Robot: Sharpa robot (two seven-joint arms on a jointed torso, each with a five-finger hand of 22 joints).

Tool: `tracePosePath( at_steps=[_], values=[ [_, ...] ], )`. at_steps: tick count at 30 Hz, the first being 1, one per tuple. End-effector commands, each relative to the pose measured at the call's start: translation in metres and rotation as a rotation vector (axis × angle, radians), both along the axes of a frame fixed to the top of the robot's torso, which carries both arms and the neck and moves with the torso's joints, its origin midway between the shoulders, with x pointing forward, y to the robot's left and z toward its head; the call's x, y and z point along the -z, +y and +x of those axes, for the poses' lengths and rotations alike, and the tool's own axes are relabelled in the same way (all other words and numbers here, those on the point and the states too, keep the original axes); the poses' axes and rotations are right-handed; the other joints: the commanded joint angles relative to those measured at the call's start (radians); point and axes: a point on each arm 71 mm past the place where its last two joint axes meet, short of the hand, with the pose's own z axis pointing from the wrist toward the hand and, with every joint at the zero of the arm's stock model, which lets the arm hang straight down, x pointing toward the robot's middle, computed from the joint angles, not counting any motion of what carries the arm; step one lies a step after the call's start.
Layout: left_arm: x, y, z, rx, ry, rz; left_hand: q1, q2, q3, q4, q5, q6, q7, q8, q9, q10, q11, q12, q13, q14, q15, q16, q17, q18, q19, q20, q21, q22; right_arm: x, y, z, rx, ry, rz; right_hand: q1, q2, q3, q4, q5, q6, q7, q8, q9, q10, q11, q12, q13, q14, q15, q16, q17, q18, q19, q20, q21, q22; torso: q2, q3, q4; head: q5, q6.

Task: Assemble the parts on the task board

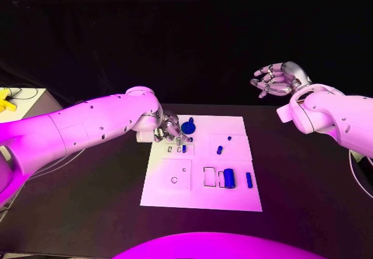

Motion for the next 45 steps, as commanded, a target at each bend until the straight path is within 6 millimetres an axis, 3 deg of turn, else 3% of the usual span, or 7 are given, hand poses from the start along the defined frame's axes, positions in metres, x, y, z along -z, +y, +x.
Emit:
tracePosePath(
  at_steps=[1,7,9,17,45],
  values=[
    [0.002,-0.002,-0.001,0.023,0.023,0.013,0.008,0.000,0.004,0.000,0.002,-0.008,0.001,0.007,0.002,-0.009,-0.001,-0.005,-0.001,0.066,-0.009,-0.005,0.177,-0.010,-0.001,-0.006,0.002,0.000,-0.003,0.000,0.001,-0.002,-0.029,0.053,-0.006,-0.017,0.035,-0.005,0.005,0.008,0.030,0.006,0.000,-0.019,0.017,-0.095,-0.117,-0.046,0.021,-0.101,-0.028,0.003,-0.026,0.024,-0.085,-0.081,0.005,0.0000,-0.0027,0.001,-0.002],
    [0.004,-0.005,-0.001,0.031,0.035,0.016,0.014,-0.004,0.009,-0.002,0.003,-0.008,0.002,0.008,0.005,-0.010,-0.001,-0.005,-0.001,0.066,-0.009,-0.005,0.177,-0.011,-0.002,-0.006,0.002,0.000,-0.003,0.003,0.002,-0.014,-0.024,0.069,-0.021,-0.027,0.063,-0.029,0.002,0.000,0.061,0.005,-0.010,-0.056,0.057,-0.220,-0.304,-0.162,0.074,-0.292,-0.125,0.003,-0.106,0.078,-0.223,-0.233,0.007,-0.0005,-0.0044,0.000,-0.006],
    [0.005,-0.006,-0.002,0.033,0.040,0.017,0.016,-0.004,0.011,-0.003,0.003,-0.008,0.001,0.009,0.006,-0.010,-0.001,-0.005,-0.002,0.066,-0.009,-0.005,0.177,-0.010,-0.003,-0.006,0.001,-0.002,-0.003,0.004,0.002,-0.018,-0.023,0.073,-0.026,-0.024,0.065,-0.041,0.003,-0.003,0.067,-0.001,-0.017,-0.061,0.066,-0.250,-0.363,-0.176,0.085,-0.334,-0.162,0.005,-0.127,0.091,-0.226,-0.280,0.006,-0.0006,-0.0041,0.000,-0.007],
    [0.009,-0.006,-0.001,0.033,0.050,0.022,0.022,-0.006,0.017,-0.004,0.003,-0.009,0.001,0.011,0.009,-0.013,-0.001,-0.007,-0.004,0.065,-0.009,-0.007,0.175,-0.010,-0.005,-0.006,0.000,-0.004,-0.003,0.006,0.002,-0.022,-0.022,0.079,-0.035,-0.022,0.063,-0.055,0.003,-0.005,0.069,-0.006,-0.023,-0.050,0.069,-0.264,-0.418,-0.164,0.088,-0.363,-0.195,0.006,-0.127,0.095,-0.224,-0.326,0.004,-0.0013,-0.0024,-0.002,-0.010],
    [0.018,-0.004,-0.003,0.025,0.077,0.019,0.035,-0.007,0.034,-0.009,0.003,-0.009,0.001,0.014,0.016,-0.016,-0.001,-0.008,-0.006,0.063,-0.009,-0.008,0.172,-0.009,-0.008,-0.005,-0.002,-0.007,-0.002,0.009,0.002,-0.027,-0.020,0.082,-0.037,-0.021,0.062,-0.061,0.004,-0.007,0.071,-0.008,-0.027,-0.049,0.071,-0.269,-0.440,-0.163,0.090,-0.374,-0.208,0.006,-0.128,0.097,-0.224,-0.345,0.005,-0.0008,-0.0016,-0.003,-0.025]
  ],
)
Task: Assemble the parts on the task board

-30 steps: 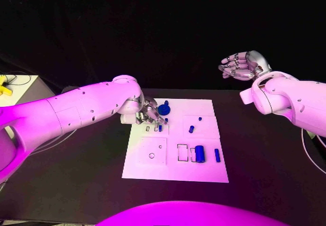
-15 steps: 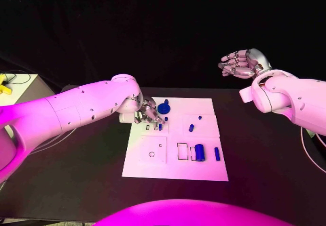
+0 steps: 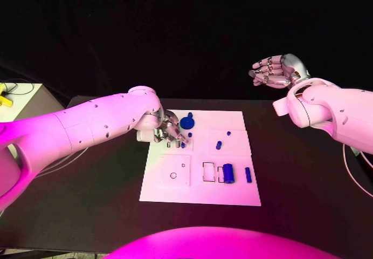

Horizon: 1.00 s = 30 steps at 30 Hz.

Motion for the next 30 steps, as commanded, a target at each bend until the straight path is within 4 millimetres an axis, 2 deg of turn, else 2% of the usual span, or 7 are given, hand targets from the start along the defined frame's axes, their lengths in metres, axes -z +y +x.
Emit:
tracePosePath(
  at_steps=[1,7,13,15,17,25,30],
  values=[
    [0.0008,-0.0016,-0.0014,0.009,0.017,-0.006,0.011,0.000,0.009,0.000,0.003,-0.006,-0.003,0.007,0.002,-0.009,-0.001,-0.004,-0.003,0.063,-0.009,-0.004,0.172,-0.009,-0.004,-0.001,-0.001,-0.002,-0.0011,0.0017,0.0002,-0.013,-0.006,0.003,-0.008,-0.001,-0.002,-0.007,0.004,-0.007,0.043,-0.004,-0.001,0.006,0.004,-0.007,-0.002,0.005,0.004,-0.006,-0.002,0.006,-0.005,0.002,-0.002,-0.002,-0.001,0.0009,0.0016,0.000,-0.003],
    [0.0009,-0.0011,-0.0016,0.006,0.021,-0.012,0.020,-0.002,0.021,-0.005,0.003,-0.007,-0.002,0.009,0.006,-0.017,-0.001,-0.011,-0.014,0.063,-0.009,-0.005,0.171,-0.009,-0.005,-0.001,-0.002,-0.003,-0.0005,0.0031,0.0007,-0.019,0.000,0.003,-0.007,0.001,-0.002,-0.009,0.005,-0.008,0.043,-0.005,-0.002,0.006,0.004,-0.008,-0.008,0.005,0.005,-0.010,-0.006,0.006,-0.006,0.003,-0.002,-0.008,-0.001,0.0009,0.0018,0.000,-0.005],
    [0.0006,-0.0019,-0.0017,-0.008,0.029,-0.038,0.052,0.008,0.075,-0.025,0.003,-0.009,-0.004,0.013,0.017,-0.023,-0.003,-0.016,-0.022,0.062,-0.010,-0.006,0.171,-0.009,-0.008,-0.001,-0.002,-0.004,0.0004,0.0041,0.0013,-0.023,0.007,0.003,-0.008,0.001,-0.002,-0.010,0.006,-0.008,0.044,-0.005,-0.002,0.006,0.005,-0.008,-0.011,0.005,0.006,-0.012,-0.008,0.006,-0.007,0.003,-0.003,-0.011,0.000,0.0009,0.0007,0.001,-0.007],
    [0.0005,-0.0024,-0.0018,-0.011,0.034,-0.049,0.076,0.012,0.111,-0.047,0.003,-0.012,-0.005,0.014,0.022,-0.052,-0.004,-0.043,-0.061,0.057,-0.011,-0.013,0.161,-0.005,-0.018,-0.001,-0.011,-0.020,0.0006,0.0046,0.0014,-0.026,0.008,0.003,-0.008,0.001,-0.002,-0.010,0.006,-0.008,0.044,-0.005,-0.002,0.006,0.005,-0.008,-0.011,0.005,0.006,-0.012,-0.008,0.006,-0.007,0.003,-0.003,-0.011,0.000,0.0011,0.0006,0.000,-0.007],
    [0.0004,-0.0028,-0.0021,-0.013,0.038,-0.056,0.085,0.011,0.133,-0.059,0.003,-0.014,-0.004,0.015,0.026,-0.061,-0.004,-0.054,-0.076,0.056,-0.011,-0.014,0.160,-0.005,-0.020,-0.001,-0.012,-0.022,0.0008,0.0054,0.0014,-0.028,0.009,0.003,-0.008,0.002,-0.001,-0.011,0.006,-0.009,0.044,-0.006,-0.003,0.006,0.005,-0.009,-0.015,0.005,0.006,-0.014,-0.010,0.006,-0.008,0.004,-0.003,-0.014,-0.001,0.0011,0.0005,0.000,-0.008],
    [0.0005,-0.0031,-0.0021,-0.015,0.046,-0.064,0.080,0.005,0.143,-0.060,0.003,-0.015,-0.002,0.015,0.029,-0.068,-0.002,-0.062,-0.087,0.055,-0.010,-0.015,0.158,-0.004,-0.023,-0.001,-0.015,-0.026,0.0012,0.0073,0.0015,-0.034,0.010,0.003,-0.008,0.003,-0.001,-0.012,0.007,-0.009,0.044,-0.006,-0.003,0.006,0.005,-0.009,-0.017,0.004,0.006,-0.015,-0.011,0.005,-0.008,0.004,-0.003,-0.016,-0.001,0.0013,0.0019,-0.001,-0.008],
    [0.0012,-0.0031,-0.0014,-0.017,0.050,-0.063,0.075,0.001,0.144,-0.059,0.003,-0.015,-0.001,0.015,0.030,-0.068,-0.001,-0.063,-0.089,0.055,-0.009,-0.015,0.159,-0.004,-0.023,-0.001,-0.015,-0.026,0.0014,0.0079,0.0015,-0.036,0.011,0.003,-0.008,0.003,-0.001,-0.012,0.007,-0.009,0.044,-0.006,-0.003,0.006,0.005,-0.009,-0.018,0.004,0.006,-0.016,-0.012,0.005,-0.009,0.004,-0.003,-0.017,0.000,0.0006,0.0003,0.002,-0.010]
  ],
)
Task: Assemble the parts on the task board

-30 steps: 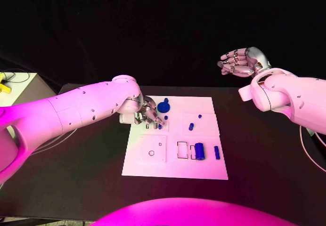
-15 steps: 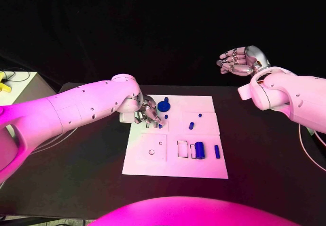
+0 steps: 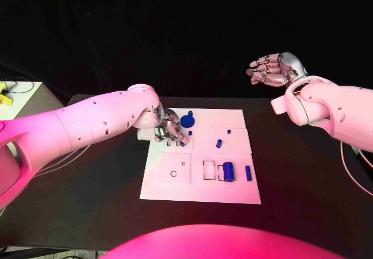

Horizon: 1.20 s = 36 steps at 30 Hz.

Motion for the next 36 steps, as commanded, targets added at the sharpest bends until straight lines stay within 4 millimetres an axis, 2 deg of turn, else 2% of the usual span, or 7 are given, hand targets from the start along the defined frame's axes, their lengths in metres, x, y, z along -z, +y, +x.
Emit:
tracePosePath(
  at_steps=[1,15,32,35,36],
  values=[
    [0.0008,-0.0028,-0.0008,0.007,0.017,-0.019,-0.005,-0.012,0.007,0.003,0.003,-0.005,0.003,0.006,0.001,-0.007,-0.001,-0.003,-0.001,0.059,-0.005,-0.004,0.159,-0.005,-0.007,0.002,-0.006,0.000,-0.0001,0.0016,0.0000,-0.016,0.000,0.001,-0.008,0.003,-0.001,-0.006,0.003,-0.009,0.044,-0.006,-0.001,0.003,0.003,-0.005,-0.001,0.001,0.003,-0.006,-0.001,0.005,-0.005,0.001,-0.003,-0.002,0.001,-0.0013,-0.0012,0.002,0.000],
    [0.0041,-0.0015,-0.0013,0.013,0.036,-0.012,-0.017,-0.014,0.012,0.010,0.003,-0.004,0.004,0.006,0.004,-0.002,0.000,-0.002,0.001,0.060,-0.004,-0.002,0.162,-0.005,-0.005,0.002,-0.004,0.003,0.0004,0.0042,-0.0006,-0.026,0.004,0.003,-0.010,0.002,-0.002,-0.008,0.003,-0.009,0.045,-0.006,-0.002,0.003,0.003,-0.006,-0.006,0.000,0.004,-0.010,-0.005,0.005,-0.007,0.002,-0.003,-0.007,0.002,0.0001,0.0005,0.000,-0.006],
    [0.0059,-0.0007,-0.0008,0.014,0.050,-0.008,-0.053,-0.027,0.010,0.029,0.002,-0.001,0.004,0.006,0.009,0.007,0.001,0.003,0.003,0.062,-0.003,0.000,0.165,-0.006,-0.001,0.004,0.000,0.010,0.0019,0.0072,-0.0012,-0.039,0.013,0.004,-0.012,0.002,-0.003,-0.009,0.002,-0.008,0.045,-0.006,-0.002,0.003,0.004,-0.006,-0.011,-0.002,0.005,-0.014,-0.009,0.005,-0.010,0.003,-0.003,-0.013,0.001,-0.0006,-0.0010,-0.001,-0.006],
    [0.0066,-0.0011,-0.0008,0.011,0.051,-0.011,-0.052,-0.026,0.011,0.029,0.002,-0.001,0.004,0.006,0.009,0.007,0.000,0.003,0.002,0.062,-0.003,0.000,0.165,-0.006,-0.001,0.004,0.000,0.009,0.0020,0.0073,-0.0013,-0.040,0.014,0.004,-0.013,0.002,-0.003,-0.009,0.002,-0.008,0.045,-0.006,-0.002,0.004,0.004,-0.006,-0.012,-0.002,0.005,-0.015,-0.010,0.005,-0.010,0.003,-0.003,-0.014,0.002,-0.0001,-0.0006,-0.001,-0.006],
    [0.0068,-0.0012,-0.0009,0.010,0.052,-0.012,-0.044,-0.017,0.023,0.023,0.003,-0.001,0.002,0.006,0.010,0.007,-0.002,0.002,0.001,0.062,-0.004,0.000,0.165,-0.006,-0.001,0.004,0.000,0.009,0.0021,0.0073,-0.0013,-0.041,0.015,0.004,-0.013,0.002,-0.003,-0.009,0.002,-0.008,0.045,-0.006,-0.002,0.004,0.004,-0.006,-0.012,-0.002,0.005,-0.015,-0.010,0.005,-0.010,0.003,-0.003,-0.014,0.002,0.0001,-0.0002,-0.002,-0.006]
  ],
)
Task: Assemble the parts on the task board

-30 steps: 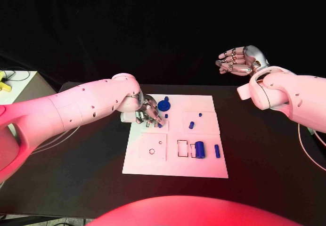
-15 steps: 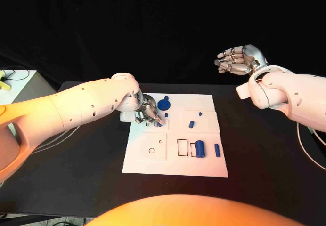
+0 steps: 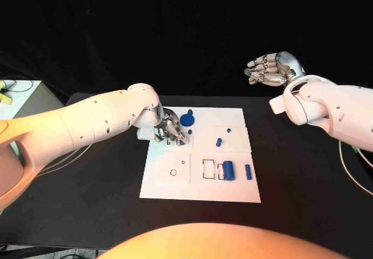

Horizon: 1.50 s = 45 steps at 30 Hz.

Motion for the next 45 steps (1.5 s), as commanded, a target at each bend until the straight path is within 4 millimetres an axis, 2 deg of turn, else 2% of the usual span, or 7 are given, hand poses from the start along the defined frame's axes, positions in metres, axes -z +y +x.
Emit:
tracePosePath(
  at_steps=[1,20,27,30,39,40,45],
  values=[
    [0.0010,-0.0023,-0.0016,0.011,0.019,-0.012,0.005,0.014,0.017,-0.007,0.003,-0.002,0.001,0.006,0.003,0.006,-0.002,0.001,-0.003,0.062,-0.005,0.000,0.165,-0.006,-0.002,0.003,-0.001,-0.001,0.0002,0.0019,-0.0004,-0.018,0.003,0.001,-0.009,-0.002,0.000,-0.006,0.002,-0.008,0.045,-0.006,-0.002,0.004,0.004,-0.006,-0.001,-0.002,0.005,-0.003,-0.002,0.005,-0.007,-0.001,-0.003,-0.001,0.001,0.0006,0.0011,-0.001,0.000],
    [0.0010,-0.0020,-0.0013,-0.016,0.029,-0.049,0.025,0.051,0.179,-0.101,0.005,-0.004,-0.007,0.013,0.028,0.004,-0.010,-0.009,-0.021,0.062,-0.012,-0.001,0.164,-0.006,-0.003,0.000,0.000,0.000,0.0041,0.0034,-0.0003,-0.027,0.020,0.000,-0.009,-0.001,0.000,-0.007,0.002,-0.008,0.045,-0.006,-0.002,0.004,0.004,-0.005,-0.002,-0.003,0.005,-0.004,-0.003,0.005,-0.007,0.000,-0.003,-0.002,0.000,0.0007,0.0017,-0.002,-0.004],
    [0.0001,-0.0011,-0.0016,-0.052,0.035,-0.094,0.003,0.070,0.305,-0.184,0.011,0.007,-0.017,0.041,0.058,0.020,-0.021,-0.015,-0.026,0.066,-0.021,0.003,0.171,-0.007,0.000,-0.006,0.004,0.007,0.0061,0.0026,-0.0004,-0.029,0.030,-0.001,-0.010,-0.001,-0.001,-0.007,0.002,-0.007,0.045,-0.005,-0.002,0.006,0.004,-0.005,-0.004,-0.003,0.006,-0.005,-0.004,0.005,-0.008,0.000,-0.003,-0.005,-0.001,0.0002,0.0017,-0.001,-0.003],
    [-0.0004,-0.0002,-0.0017,-0.071,0.040,-0.115,-0.023,0.069,0.358,-0.218,0.053,0.022,-0.022,0.058,0.073,0.035,-0.025,-0.011,-0.019,0.069,-0.026,0.006,0.177,-0.009,0.006,-0.009,0.011,0.018,0.0071,0.0021,-0.0005,-0.029,0.034,-0.002,-0.010,-0.001,-0.001,-0.007,0.002,-0.007,0.045,-0.005,-0.002,0.006,0.004,-0.005,-0.004,-0.003,0.006,-0.005,-0.004,0.005,-0.008,0.000,-0.003,-0.005,-0.001,0.0006,0.0025,0.000,-0.003],
    [-0.0020,0.0016,-0.0043,-0.104,0.061,-0.162,-0.136,0.055,0.411,-0.282,0.298,0.057,-0.041,0.107,0.111,0.062,-0.043,-0.008,-0.015,0.080,-0.042,0.021,0.200,-0.014,0.023,-0.025,0.031,0.049,0.0095,-0.0016,-0.0011,-0.024,0.043,-0.005,-0.014,-0.002,-0.003,-0.006,0.002,-0.006,0.045,-0.005,-0.002,0.006,0.004,-0.004,-0.008,-0.003,0.006,-0.008,-0.007,0.005,-0.009,0.000,-0.003,-0.009,-0.001,0.0000,0.0038,0.001,-0.002],
    [-0.0021,0.0019,-0.0045,-0.105,0.062,-0.163,-0.153,0.052,0.417,-0.292,0.342,0.065,-0.046,0.114,0.115,0.071,-0.046,-0.004,-0.012,0.086,-0.045,0.030,0.213,-0.015,0.025,-0.028,0.035,0.054,0.0096,-0.0023,-0.0011,-0.022,0.043,-0.006,-0.015,-0.003,-0.004,-0.006,0.002,-0.006,0.045,-0.005,-0.002,0.007,0.004,-0.004,-0.010,-0.003,0.006,-0.009,-0.008,0.005,-0.010,0.001,-0.003,-0.010,-0.001,0.0001,0.0042,0.001,-0.001],
    [-0.0026,0.0057,-0.0047,-0.103,0.044,-0.143,-0.189,0.057,0.425,-0.315,0.405,0.078,-0.052,0.124,0.120,0.082,-0.053,-0.004,-0.016,0.094,-0.051,0.042,0.231,-0.015,0.027,-0.034,0.038,0.058,0.0101,-0.0058,-0.0012,-0.015,0.045,-0.008,-0.015,-0.003,-0.004,-0.006,0.002,-0.006,0.045,-0.005,-0.002,0.007,0.004,-0.004,-0.010,-0.003,0.006,-0.009,-0.008,0.005,-0.010,0.001,-0.003,-0.010,-0.002,0.0024,0.0040,0.004,-0.001]
  ],
)
